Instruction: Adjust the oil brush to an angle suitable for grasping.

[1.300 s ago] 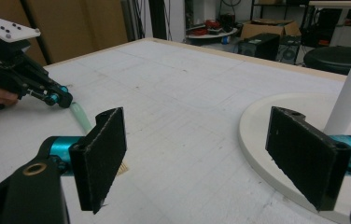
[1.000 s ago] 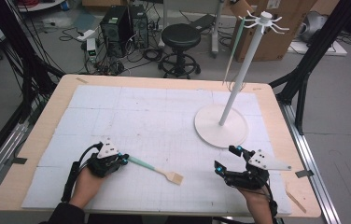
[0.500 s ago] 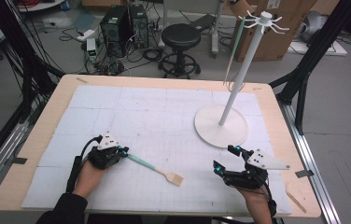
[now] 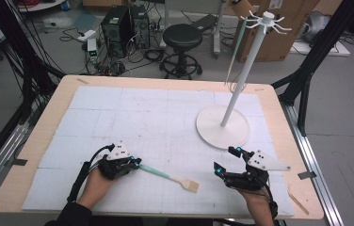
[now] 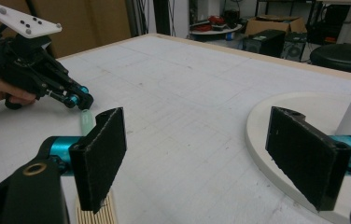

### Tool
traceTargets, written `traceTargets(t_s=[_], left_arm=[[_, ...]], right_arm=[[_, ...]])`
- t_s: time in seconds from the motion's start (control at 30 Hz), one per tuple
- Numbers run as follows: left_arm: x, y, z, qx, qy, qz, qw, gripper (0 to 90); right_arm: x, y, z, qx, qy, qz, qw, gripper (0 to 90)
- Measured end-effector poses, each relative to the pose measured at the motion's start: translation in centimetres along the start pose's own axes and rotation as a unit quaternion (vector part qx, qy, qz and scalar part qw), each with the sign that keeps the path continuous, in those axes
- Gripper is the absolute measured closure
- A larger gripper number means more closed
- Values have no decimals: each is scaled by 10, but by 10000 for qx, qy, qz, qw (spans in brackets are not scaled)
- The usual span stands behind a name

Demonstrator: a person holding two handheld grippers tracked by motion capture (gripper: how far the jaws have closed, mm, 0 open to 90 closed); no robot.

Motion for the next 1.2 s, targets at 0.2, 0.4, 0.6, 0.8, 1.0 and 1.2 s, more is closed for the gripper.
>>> traceTargets(t_s=[0.2,0.4,0.6,0.8,1.0,1.2], left_arm=[[5,-12,21,-853,-211,393,9954,840],[18,-18,53,-1521,-337,536,9863,764],[28,-13,80,-1900,-527,612,9785,564],[40,-12,103,-2429,-772,821,9635,320],[48,-12,120,-2646,-938,748,9569,174],[49,-11,128,-2680,-1013,671,9557,174]], right_arm=[[1,1,0,24,77,15,10000,192],[4,1,-3,32,105,103,9999,189],[11,1,-6,126,92,163,9997,183],[16,2,-6,179,133,169,9996,182],[18,-3,-4,70,198,185,9996,182],[21,-1,-8,123,173,167,9996,182]])
Point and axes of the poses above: each handheld gripper's, and its own axes: z roughly backward along the jaws, y roughly out of its underside, x roughly to its left, the point moved 5 cm from there along -z, roughly forward along the jaws, and after that the axes turned 14 degrees about -x, right-handed, at the moved point
